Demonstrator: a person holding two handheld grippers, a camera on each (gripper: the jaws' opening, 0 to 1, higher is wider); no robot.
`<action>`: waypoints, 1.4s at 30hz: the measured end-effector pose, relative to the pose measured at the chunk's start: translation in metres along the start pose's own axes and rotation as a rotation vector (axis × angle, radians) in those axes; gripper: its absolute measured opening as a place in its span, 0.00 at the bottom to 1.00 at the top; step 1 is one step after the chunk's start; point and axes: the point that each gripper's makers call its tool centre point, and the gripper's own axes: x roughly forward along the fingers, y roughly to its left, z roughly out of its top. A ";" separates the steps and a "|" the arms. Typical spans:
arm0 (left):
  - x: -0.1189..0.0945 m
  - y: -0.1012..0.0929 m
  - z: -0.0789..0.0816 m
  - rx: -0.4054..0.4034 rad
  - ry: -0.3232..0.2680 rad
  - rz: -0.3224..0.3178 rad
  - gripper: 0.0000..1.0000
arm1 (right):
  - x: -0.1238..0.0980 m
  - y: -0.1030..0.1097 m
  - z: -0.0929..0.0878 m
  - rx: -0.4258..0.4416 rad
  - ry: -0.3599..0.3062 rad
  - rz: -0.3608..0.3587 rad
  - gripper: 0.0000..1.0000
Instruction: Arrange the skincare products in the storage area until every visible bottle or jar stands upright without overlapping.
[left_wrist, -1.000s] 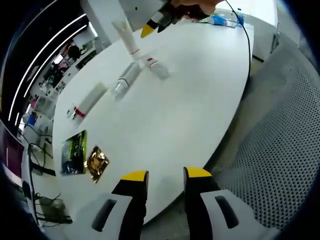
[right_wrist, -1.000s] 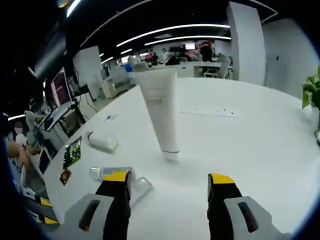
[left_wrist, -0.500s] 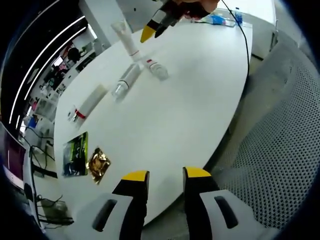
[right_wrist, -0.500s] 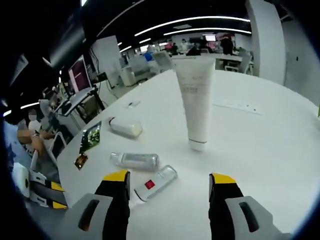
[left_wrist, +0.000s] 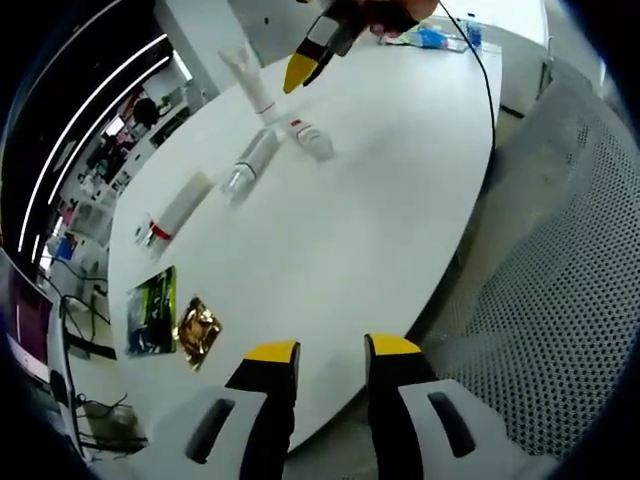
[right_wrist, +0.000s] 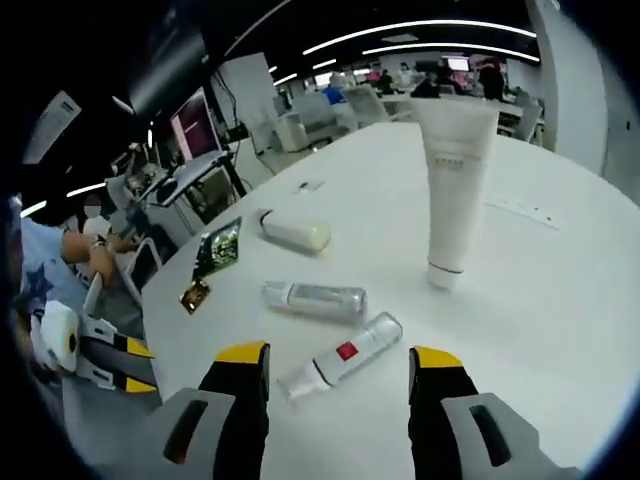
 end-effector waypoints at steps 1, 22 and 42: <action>0.000 0.000 0.000 -0.001 0.001 -0.001 0.28 | 0.001 0.002 0.004 -0.012 -0.002 0.011 0.54; 0.001 -0.002 -0.001 0.006 0.005 -0.009 0.28 | 0.043 0.072 0.091 -0.614 0.020 0.138 0.66; 0.001 0.001 -0.001 -0.015 0.004 -0.002 0.26 | 0.094 0.126 0.263 -0.800 0.071 0.180 0.35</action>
